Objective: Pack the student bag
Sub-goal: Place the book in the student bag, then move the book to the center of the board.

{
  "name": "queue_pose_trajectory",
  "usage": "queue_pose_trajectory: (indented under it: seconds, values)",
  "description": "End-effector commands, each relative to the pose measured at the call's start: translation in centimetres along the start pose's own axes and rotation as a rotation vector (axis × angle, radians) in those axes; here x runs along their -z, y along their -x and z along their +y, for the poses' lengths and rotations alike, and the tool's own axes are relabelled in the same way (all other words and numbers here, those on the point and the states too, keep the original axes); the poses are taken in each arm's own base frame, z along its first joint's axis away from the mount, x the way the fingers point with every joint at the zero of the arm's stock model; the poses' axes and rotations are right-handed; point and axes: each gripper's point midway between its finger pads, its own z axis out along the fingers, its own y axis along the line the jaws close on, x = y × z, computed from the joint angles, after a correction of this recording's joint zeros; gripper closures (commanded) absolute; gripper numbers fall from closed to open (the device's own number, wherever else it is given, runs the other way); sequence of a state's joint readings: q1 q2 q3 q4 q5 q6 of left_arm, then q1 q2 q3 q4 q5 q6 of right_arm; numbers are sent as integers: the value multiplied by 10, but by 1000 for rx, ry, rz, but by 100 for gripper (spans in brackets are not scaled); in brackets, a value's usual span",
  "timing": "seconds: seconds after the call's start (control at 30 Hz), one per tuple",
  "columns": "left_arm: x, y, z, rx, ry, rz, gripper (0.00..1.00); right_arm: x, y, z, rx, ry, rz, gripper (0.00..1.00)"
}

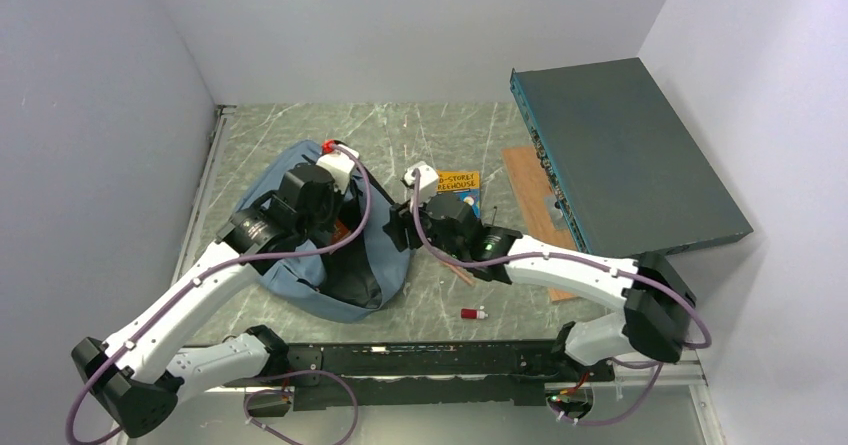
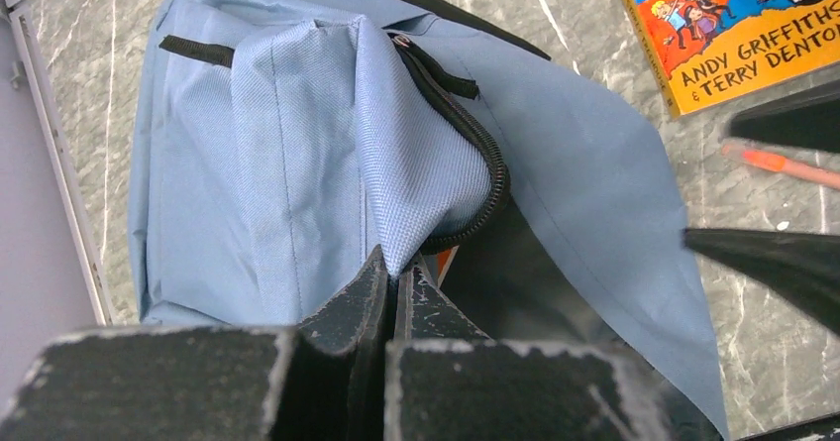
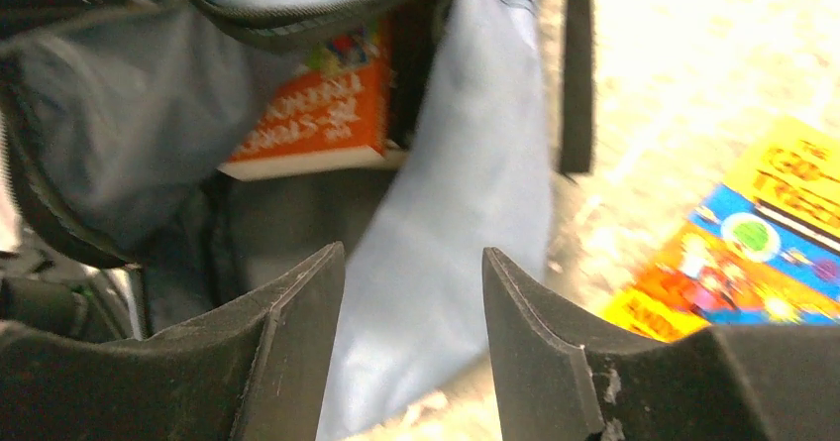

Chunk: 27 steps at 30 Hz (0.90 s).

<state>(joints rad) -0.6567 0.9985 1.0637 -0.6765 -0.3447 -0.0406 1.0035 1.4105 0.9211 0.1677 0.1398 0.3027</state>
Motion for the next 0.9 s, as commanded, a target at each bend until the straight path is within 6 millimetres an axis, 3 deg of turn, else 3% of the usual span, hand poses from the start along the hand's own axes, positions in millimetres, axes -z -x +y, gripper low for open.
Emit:
queue_pose_trajectory:
  seconds: [0.0, 0.2, 0.37, 0.53, 0.63, 0.83, 0.87]
  values:
    - [9, 19, 8, 7, 37, -28, 100, 30, -14, -52, 129, -227, 93, 45]
    - [12, -21, -27, 99, -128, 73, 100, 38, -12, -122, 70, -428, 140, 42]
    - [11, -67, -75, 200, -334, 187, 100, 28, -19, -162, -47, -566, 207, 25]
    - [15, -108, -112, 249, -417, 304, 100, 15, -28, -180, -89, -644, 269, 19]
    - [25, -120, -129, 250, -458, 347, 100, 10, -28, -190, -84, -703, 301, 18]
    - [48, -140, -144, 251, -501, 420, 100, 7, -41, -206, -119, -722, 329, 18]
    - [51, -138, -144, 258, -509, 414, 92, 7, -42, -207, -122, -722, 329, 17]
